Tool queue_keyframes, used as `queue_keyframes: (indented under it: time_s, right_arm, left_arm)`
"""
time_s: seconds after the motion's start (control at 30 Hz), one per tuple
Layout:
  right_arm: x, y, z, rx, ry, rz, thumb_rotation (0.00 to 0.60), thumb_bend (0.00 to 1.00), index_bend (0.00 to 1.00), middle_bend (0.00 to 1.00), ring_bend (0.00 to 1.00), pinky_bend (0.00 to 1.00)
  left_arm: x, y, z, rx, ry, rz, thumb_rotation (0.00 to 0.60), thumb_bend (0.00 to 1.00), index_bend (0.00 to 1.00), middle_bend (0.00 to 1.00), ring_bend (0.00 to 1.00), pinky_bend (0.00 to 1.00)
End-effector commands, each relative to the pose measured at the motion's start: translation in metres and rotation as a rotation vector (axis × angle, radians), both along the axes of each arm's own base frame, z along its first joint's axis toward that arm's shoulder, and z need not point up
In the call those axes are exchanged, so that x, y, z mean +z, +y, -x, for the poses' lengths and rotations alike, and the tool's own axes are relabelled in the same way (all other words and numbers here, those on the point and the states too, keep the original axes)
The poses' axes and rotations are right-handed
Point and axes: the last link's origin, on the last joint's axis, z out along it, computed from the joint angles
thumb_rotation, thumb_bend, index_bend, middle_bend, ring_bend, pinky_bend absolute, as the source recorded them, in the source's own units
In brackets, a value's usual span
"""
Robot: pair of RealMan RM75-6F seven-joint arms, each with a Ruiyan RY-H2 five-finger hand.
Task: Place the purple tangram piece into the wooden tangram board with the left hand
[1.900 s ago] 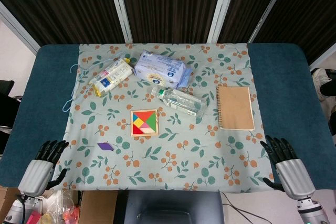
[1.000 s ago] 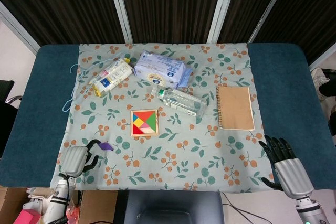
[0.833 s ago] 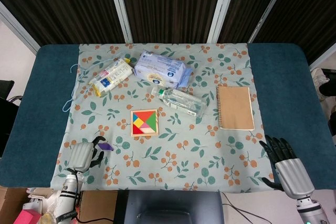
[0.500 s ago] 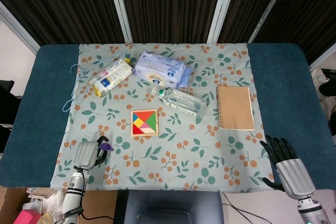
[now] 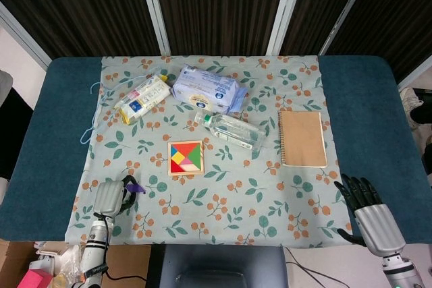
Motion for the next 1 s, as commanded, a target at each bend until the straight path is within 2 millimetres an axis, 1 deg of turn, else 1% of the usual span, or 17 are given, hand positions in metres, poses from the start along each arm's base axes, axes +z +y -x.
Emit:
queue_keyframes:
  time_s: [0.03, 0.1, 0.23, 0.33, 0.53, 0.67, 0.77, 1.0]
  right_arm:
    - [0.000, 0.000, 0.000, 0.000, 0.000, 0.001, 0.600, 0.16, 0.00, 0.00, 0.00, 0.00]
    - [0.000, 0.000, 0.000, 0.001, 0.001, 0.000, 0.600, 0.16, 0.00, 0.00, 0.00, 0.00]
    - [-0.001, 0.000, 0.000, 0.001, 0.003, -0.002, 0.600, 0.16, 0.00, 0.00, 0.00, 0.00]
    - [-0.002, 0.000, 0.000, 0.001, 0.006, -0.005, 0.600, 0.16, 0.00, 0.00, 0.00, 0.00]
    - [-0.003, -0.001, -0.001, 0.002, 0.005, -0.012, 0.600, 0.16, 0.00, 0.00, 0.00, 0.00]
    - [-0.002, -0.001, 0.000, 0.000, -0.001, -0.011, 0.600, 0.16, 0.00, 0.00, 0.00, 0.00]
    - [0.001, -0.001, 0.000, 0.002, -0.011, -0.014, 0.600, 0.16, 0.00, 0.00, 0.00, 0.00]
    - [0.009, -0.002, 0.001, 0.004, -0.051, -0.014, 0.600, 0.16, 0.00, 0.00, 0.00, 0.00]
  left_arm:
    - [0.001, 0.001, -0.002, -0.007, -0.011, -0.014, 0.600, 0.38, 0.53, 1.00, 1.00, 1.00]
    - [0.001, 0.001, -0.004, -0.014, -0.027, -0.025, 0.600, 0.38, 0.56, 1.00, 1.00, 1.00]
    - [0.002, 0.004, -0.011, -0.022, -0.058, -0.044, 0.600, 0.38, 0.58, 1.00, 1.00, 1.00]
    - [0.002, 0.008, -0.024, -0.021, -0.100, -0.046, 0.600, 0.38, 0.59, 1.00, 1.00, 1.00]
    - [-0.001, 0.024, -0.062, -0.004, -0.146, -0.035, 0.600, 0.38, 0.60, 1.00, 1.00, 1.00]
    - [-0.008, 0.033, -0.094, -0.019, -0.149, -0.025, 0.600, 0.38, 0.60, 1.00, 1.00, 1.00]
    - [-0.014, 0.037, -0.114, -0.032, -0.147, -0.012, 0.600, 0.38, 0.60, 1.00, 1.00, 1.00]
    - [-0.031, 0.050, -0.140, -0.018, -0.134, -0.007, 0.600, 0.38, 0.60, 1.00, 1.00, 1.00]
